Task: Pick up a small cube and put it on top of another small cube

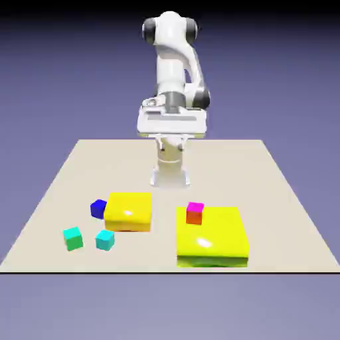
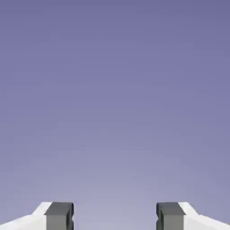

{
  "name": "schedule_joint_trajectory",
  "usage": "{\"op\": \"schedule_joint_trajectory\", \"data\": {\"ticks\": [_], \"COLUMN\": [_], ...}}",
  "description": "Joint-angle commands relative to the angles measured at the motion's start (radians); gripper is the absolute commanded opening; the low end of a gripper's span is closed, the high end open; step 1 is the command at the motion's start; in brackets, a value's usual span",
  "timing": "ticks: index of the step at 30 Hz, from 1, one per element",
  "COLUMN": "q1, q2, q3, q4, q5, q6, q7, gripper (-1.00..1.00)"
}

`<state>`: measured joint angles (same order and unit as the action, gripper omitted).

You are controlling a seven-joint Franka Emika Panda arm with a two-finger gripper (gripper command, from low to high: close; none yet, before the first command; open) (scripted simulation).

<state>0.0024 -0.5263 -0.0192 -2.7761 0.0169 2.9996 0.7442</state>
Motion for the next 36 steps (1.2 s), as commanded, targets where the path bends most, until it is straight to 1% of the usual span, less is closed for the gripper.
{"op": "schedule_joint_trajectory", "data": {"ticks": [1,31,33,36], "q1": [-0.008,-0.246,-0.250,-0.266], "q2": [0.036,1.124,1.141,1.239], "q3": [-0.016,-0.494,-0.502,-0.447], "q4": [0.028,0.871,0.885,0.844], "q5": [0.014,0.434,0.441,0.512], "q6": [-0.031,-0.962,-0.978,-0.849], "q7": [0.003,0.082,0.083,0.039], "gripper": [0.00,0.00,0.00,0.00]}}
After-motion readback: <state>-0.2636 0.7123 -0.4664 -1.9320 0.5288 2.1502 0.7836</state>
